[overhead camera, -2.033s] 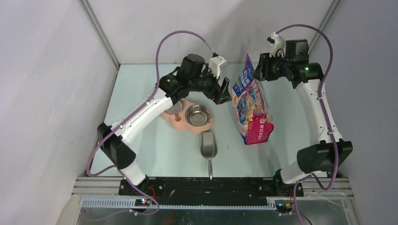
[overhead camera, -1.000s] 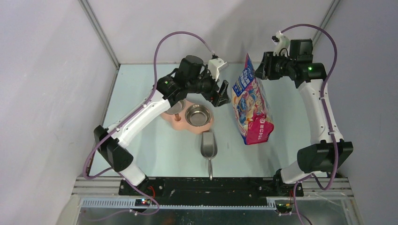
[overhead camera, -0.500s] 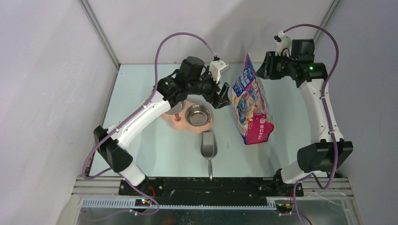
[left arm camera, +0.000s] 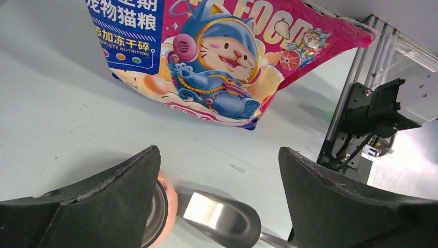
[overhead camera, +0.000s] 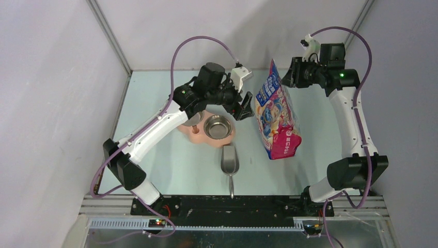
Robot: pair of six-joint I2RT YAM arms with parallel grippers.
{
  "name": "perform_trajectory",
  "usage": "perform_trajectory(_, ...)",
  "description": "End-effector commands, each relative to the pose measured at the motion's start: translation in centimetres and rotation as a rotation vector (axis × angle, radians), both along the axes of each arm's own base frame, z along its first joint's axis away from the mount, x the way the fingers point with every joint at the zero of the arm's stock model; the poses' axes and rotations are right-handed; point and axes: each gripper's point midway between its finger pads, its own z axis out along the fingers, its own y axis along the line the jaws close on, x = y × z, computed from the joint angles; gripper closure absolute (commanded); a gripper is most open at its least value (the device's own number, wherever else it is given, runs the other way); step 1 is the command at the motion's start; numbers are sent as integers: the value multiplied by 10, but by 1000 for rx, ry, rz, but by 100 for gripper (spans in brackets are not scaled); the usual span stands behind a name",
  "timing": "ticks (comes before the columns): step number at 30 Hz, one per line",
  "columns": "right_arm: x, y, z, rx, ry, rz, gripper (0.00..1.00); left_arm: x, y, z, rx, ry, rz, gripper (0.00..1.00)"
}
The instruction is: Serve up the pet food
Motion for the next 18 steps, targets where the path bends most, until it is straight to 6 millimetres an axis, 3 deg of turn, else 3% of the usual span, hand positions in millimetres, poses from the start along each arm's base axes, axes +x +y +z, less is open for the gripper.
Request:
perform_trajectory(1, 1, 1, 3, -13, -22, 11, 59, -7, 4, 17, -21, -50, -16, 8)
perform_trajectory(18, 1, -5, 0, -141, -63, -9, 59, -7, 4, 12, -10, -44, -13, 8)
